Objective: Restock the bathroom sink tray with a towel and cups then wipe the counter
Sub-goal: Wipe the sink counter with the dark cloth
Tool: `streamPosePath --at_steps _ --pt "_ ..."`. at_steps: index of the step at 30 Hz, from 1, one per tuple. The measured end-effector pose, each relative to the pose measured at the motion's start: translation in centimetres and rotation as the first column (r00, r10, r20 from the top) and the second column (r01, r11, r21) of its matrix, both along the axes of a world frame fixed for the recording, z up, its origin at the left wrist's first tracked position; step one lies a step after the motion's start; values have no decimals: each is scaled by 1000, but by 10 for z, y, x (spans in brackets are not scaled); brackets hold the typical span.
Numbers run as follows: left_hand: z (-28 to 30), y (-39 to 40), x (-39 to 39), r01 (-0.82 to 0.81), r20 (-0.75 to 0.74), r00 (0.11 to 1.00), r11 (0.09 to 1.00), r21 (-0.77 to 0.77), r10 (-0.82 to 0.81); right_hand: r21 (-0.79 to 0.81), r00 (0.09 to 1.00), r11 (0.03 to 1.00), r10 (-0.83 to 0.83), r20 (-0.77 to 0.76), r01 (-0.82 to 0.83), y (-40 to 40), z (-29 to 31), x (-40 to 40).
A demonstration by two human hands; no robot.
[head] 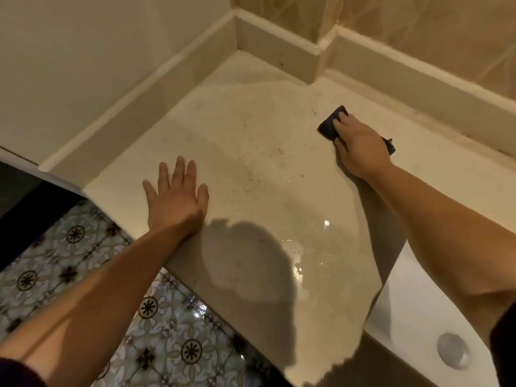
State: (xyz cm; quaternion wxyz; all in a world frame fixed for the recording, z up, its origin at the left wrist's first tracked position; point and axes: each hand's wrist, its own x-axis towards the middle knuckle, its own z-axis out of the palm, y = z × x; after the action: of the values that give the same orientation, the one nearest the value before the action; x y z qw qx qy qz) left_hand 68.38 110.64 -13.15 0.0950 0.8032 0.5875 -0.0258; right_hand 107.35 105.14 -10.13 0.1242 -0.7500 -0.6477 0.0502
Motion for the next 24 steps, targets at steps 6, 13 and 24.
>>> streamPosePath --at_steps 6,13,24 --pt "4 -2 2 -3 -33 999 1000 -3 3 160 898 913 400 -182 -374 -112 -11 -157" --pt "7 -1 0 21 -36 999 999 -25 -22 113 874 898 439 -208 -425 -206 -11 -267" --pt "12 -4 1 16 -52 998 999 -39 -18 -432 -166 891 -451 -877 -140 -226 34 -307"
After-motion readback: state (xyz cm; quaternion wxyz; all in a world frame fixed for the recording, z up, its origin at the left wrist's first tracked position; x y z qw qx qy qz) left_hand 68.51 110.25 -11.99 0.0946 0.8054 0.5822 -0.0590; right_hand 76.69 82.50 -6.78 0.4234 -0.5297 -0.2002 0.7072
